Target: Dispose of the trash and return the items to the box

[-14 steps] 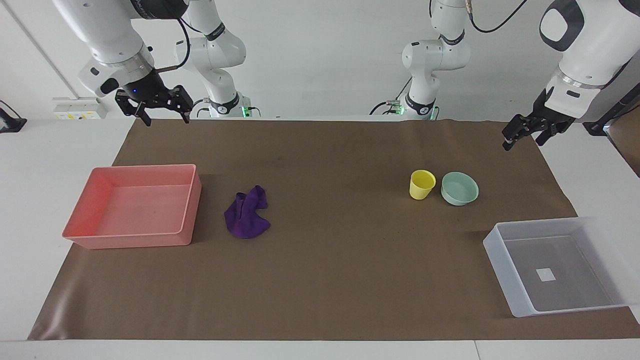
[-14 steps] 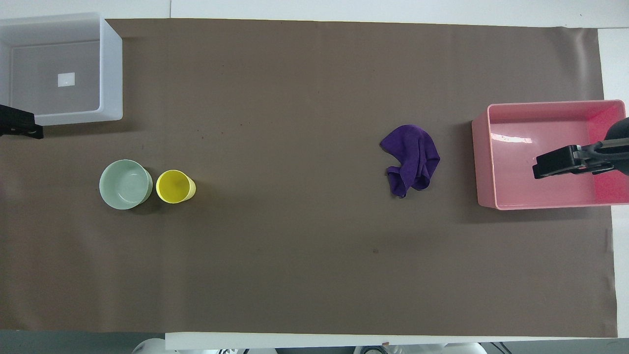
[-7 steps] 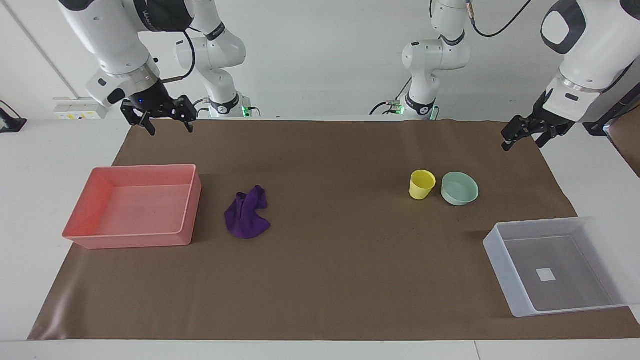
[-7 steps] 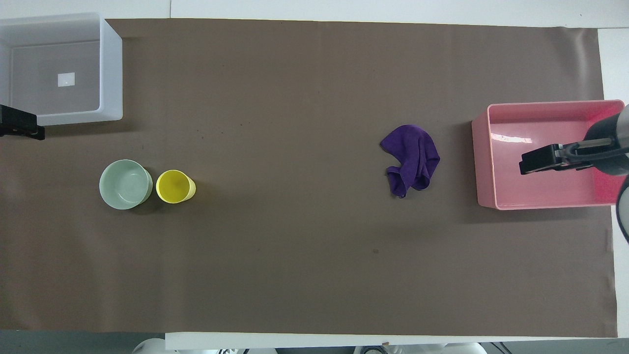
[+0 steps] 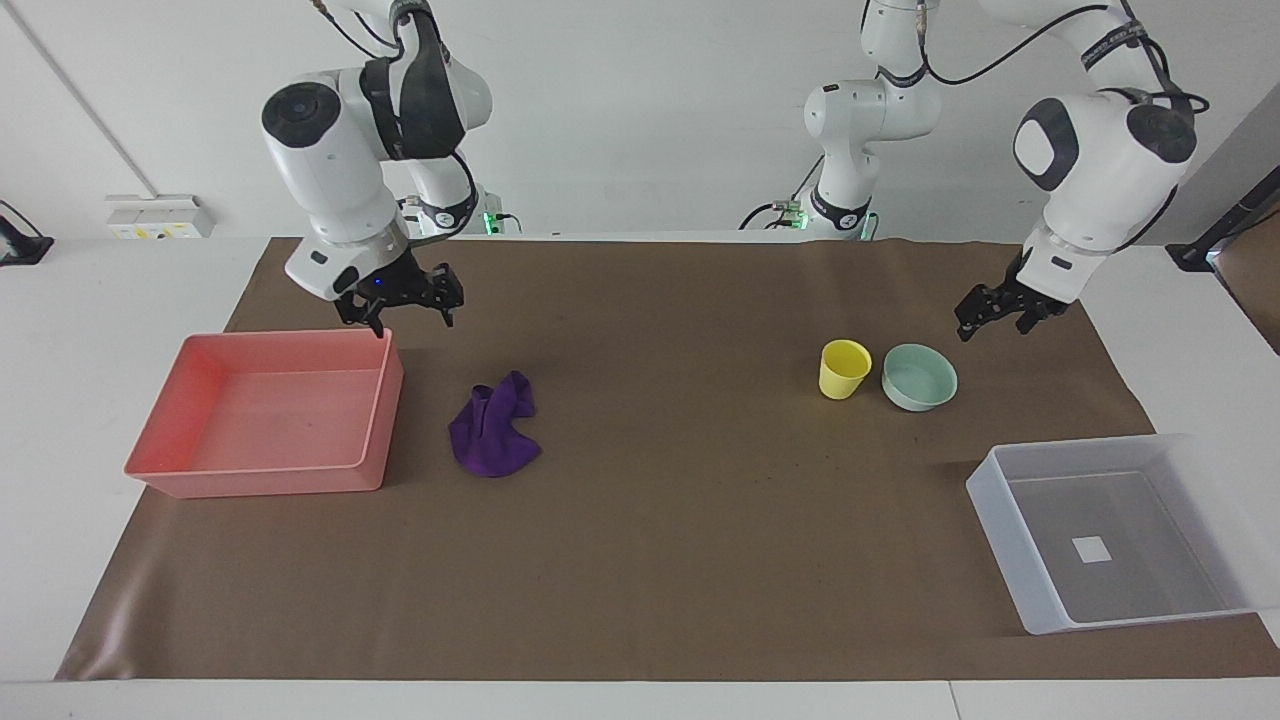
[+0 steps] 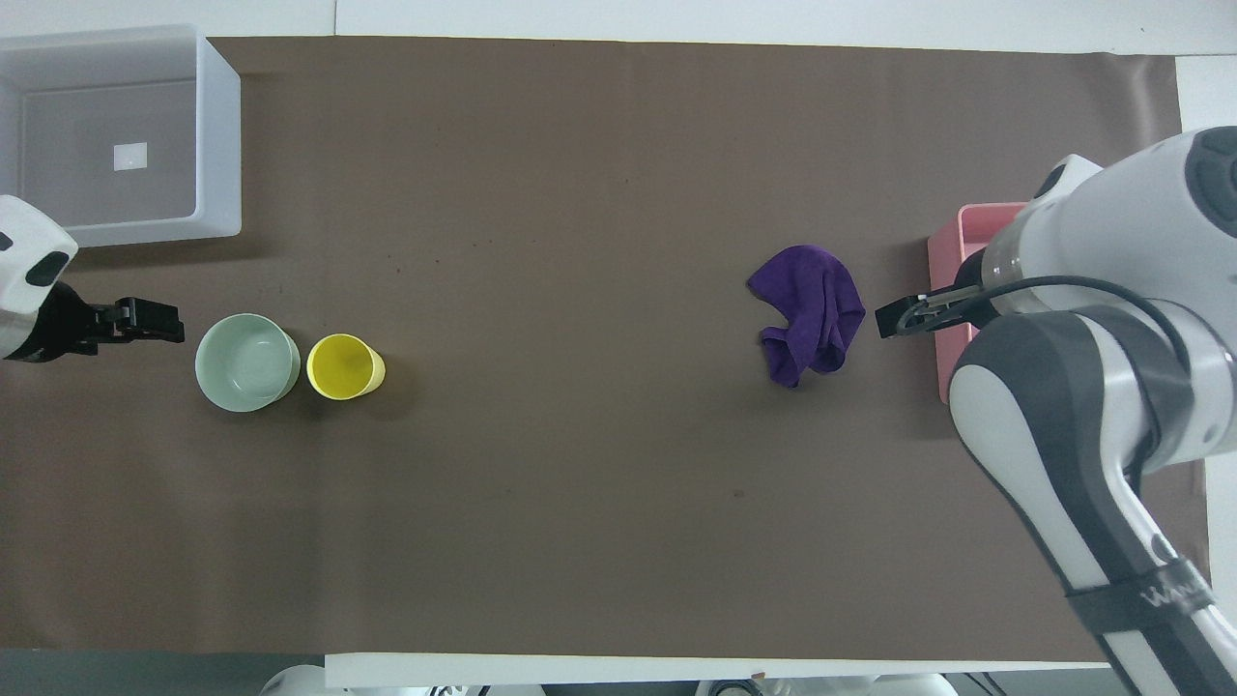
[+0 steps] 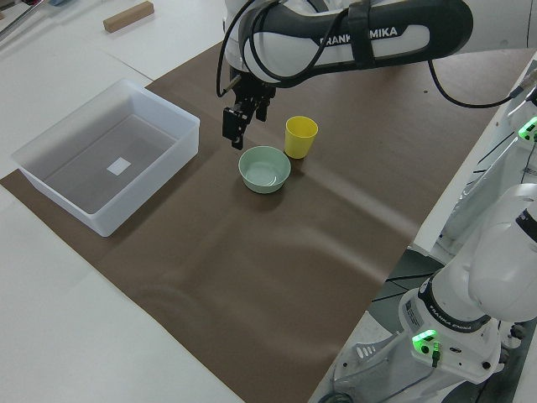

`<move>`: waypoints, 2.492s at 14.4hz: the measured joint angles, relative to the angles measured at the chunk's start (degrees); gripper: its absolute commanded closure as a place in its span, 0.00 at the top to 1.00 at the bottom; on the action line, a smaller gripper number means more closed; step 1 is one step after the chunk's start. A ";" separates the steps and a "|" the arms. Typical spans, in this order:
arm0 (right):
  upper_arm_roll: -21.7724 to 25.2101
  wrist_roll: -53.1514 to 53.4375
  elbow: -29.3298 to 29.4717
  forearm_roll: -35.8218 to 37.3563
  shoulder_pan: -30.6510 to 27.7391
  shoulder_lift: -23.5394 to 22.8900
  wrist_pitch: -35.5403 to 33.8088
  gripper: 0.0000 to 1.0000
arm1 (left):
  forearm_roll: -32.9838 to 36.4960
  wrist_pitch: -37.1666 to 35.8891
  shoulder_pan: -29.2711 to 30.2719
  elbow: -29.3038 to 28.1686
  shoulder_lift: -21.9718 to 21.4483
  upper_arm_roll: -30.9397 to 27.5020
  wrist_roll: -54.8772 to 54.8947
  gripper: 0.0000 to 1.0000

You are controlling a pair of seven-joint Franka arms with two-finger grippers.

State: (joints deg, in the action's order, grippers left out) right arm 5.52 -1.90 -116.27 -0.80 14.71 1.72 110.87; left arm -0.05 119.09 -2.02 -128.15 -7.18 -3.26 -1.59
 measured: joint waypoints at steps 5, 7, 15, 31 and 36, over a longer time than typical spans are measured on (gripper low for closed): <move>-0.04 0.22 -3.68 0.00 1.98 -5.63 10.99 0.97 | -0.01 10.93 0.33 -10.13 1.18 0.03 -0.71 0.60; -0.05 0.30 -4.79 0.00 2.63 -7.18 15.09 0.96 | -0.04 12.03 0.18 -11.16 1.59 0.10 -2.50 0.01; -0.23 3.43 -5.41 -0.02 4.37 -15.75 28.54 0.45 | -0.26 12.62 -0.55 -11.20 2.32 0.47 -5.69 0.00; 0.24 7.26 3.57 0.11 3.87 -4.22 6.50 0.00 | -5.92 -10.40 9.73 45.15 28.57 -0.72 -6.06 0.00; 0.58 -2.03 3.62 0.45 -6.77 2.19 -1.57 0.00 | -7.95 5.08 13.59 49.49 43.10 -0.14 -5.13 0.00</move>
State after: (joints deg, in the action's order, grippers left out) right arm 6.10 -3.93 -112.65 -0.35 7.93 3.91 109.30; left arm -7.99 124.17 11.56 -78.66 35.92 -3.40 -6.72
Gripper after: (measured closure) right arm 0.903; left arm 0.969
